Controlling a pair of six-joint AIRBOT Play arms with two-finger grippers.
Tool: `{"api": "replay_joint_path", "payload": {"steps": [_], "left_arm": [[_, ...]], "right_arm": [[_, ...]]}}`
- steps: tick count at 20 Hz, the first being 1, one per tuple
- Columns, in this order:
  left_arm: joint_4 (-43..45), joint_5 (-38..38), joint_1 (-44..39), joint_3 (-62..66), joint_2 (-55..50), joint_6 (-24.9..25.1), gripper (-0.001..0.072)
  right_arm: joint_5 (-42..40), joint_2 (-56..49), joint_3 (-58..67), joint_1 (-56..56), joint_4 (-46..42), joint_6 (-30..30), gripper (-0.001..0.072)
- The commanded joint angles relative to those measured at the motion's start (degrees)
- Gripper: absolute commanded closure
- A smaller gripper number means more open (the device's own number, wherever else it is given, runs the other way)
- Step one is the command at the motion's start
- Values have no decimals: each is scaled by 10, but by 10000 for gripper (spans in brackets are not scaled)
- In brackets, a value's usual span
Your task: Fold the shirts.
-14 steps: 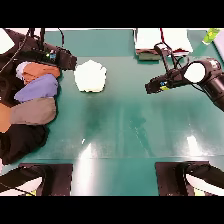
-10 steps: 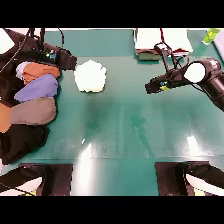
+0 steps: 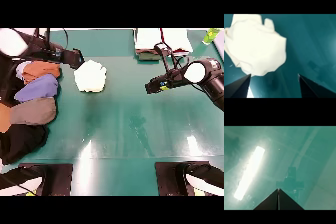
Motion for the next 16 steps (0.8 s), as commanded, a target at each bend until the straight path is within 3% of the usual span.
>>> {"api": "replay_joint_path", "payload": {"steps": [1,6,9,13,16], "left_arm": [[20,24,21,-16,-86,-31,13],[-5,75,40,-16,-228,-34,14],[-17,115,40,-15,-256,-34,44],[-16,109,40,11,-253,-31,678],[19,65,40,80,-209,2,681]], "right_arm": [[-1,0,0,0,1,0,696],[-14,0,0,0,5,0,696],[-14,0,0,0,5,0,696],[-9,2,2,0,5,0,696],[-10,19,45,0,-2,0,696]]}}
